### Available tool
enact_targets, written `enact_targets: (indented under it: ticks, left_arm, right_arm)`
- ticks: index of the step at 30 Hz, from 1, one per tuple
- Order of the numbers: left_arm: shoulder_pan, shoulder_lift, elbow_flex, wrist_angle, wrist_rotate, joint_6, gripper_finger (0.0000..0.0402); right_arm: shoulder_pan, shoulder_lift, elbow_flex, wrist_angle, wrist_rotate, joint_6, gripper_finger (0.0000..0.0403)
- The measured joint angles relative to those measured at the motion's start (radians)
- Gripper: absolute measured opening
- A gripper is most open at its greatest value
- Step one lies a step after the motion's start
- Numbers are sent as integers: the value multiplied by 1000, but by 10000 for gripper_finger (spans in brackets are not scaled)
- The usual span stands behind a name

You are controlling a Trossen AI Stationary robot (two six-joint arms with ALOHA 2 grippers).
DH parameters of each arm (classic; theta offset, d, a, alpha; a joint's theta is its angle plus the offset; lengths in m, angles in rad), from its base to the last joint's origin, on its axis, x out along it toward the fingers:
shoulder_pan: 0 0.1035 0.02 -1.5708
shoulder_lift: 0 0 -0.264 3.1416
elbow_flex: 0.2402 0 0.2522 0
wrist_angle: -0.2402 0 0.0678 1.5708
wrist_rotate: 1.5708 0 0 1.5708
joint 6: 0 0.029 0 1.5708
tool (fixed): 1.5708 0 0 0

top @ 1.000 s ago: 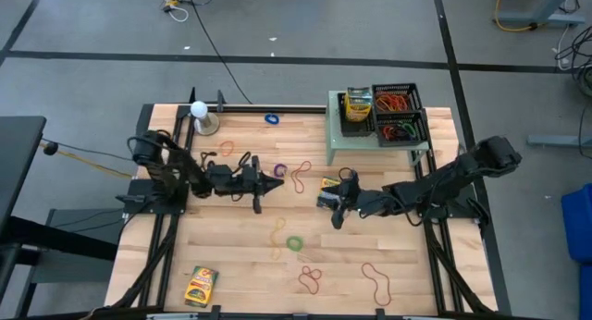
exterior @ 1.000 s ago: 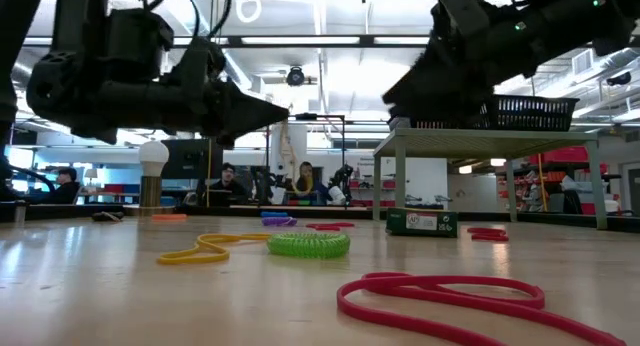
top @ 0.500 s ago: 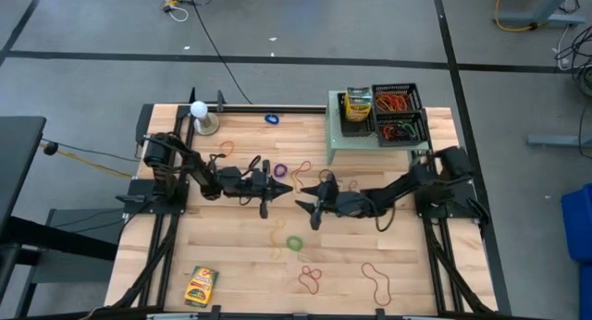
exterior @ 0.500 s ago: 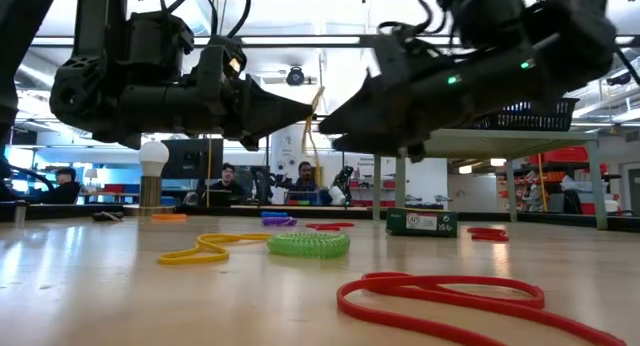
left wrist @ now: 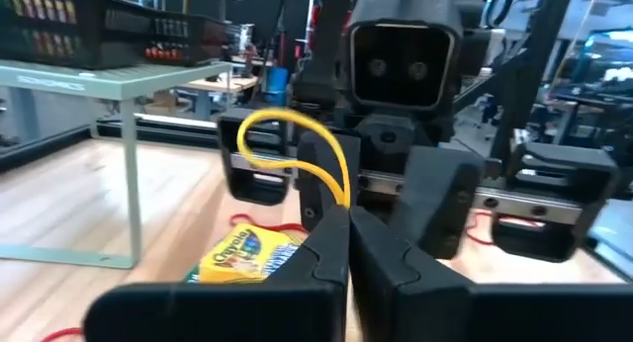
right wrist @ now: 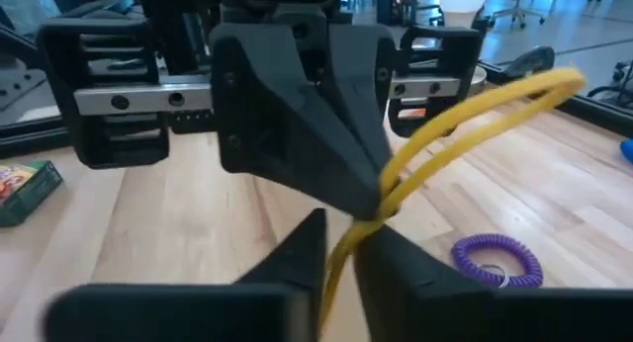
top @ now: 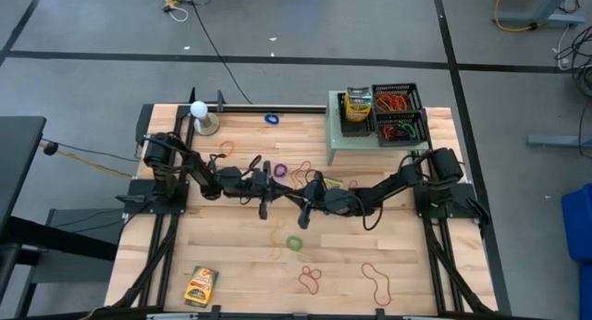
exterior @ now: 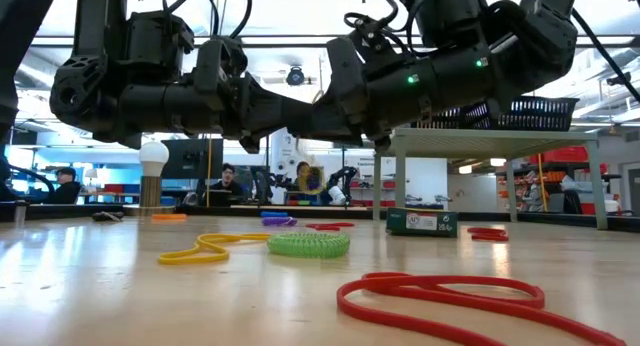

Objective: Pick & Place Office Desk Supplies
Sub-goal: Put the left yellow rubber band into the top right black bin on the shelf

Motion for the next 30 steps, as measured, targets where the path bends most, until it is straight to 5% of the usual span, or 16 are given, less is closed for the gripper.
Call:
enact_targets:
  ticks: [3,15,23,30]
  left_arm:
    - [0,-8,-11,-2,8,-7,26]
    - [2,-286,-293,3,-240,42,103]
    - [-1,-498,-387,-92,-362,94,103]
    - [0,-513,-387,-108,-371,127,103]
  right_arm:
    - [4,0,0,-22,7,1,11]
    - [48,-39,0,-158,46,8,8]
    - [86,-342,0,-635,104,53,7]
    - [110,-667,108,-1154,255,76,10]
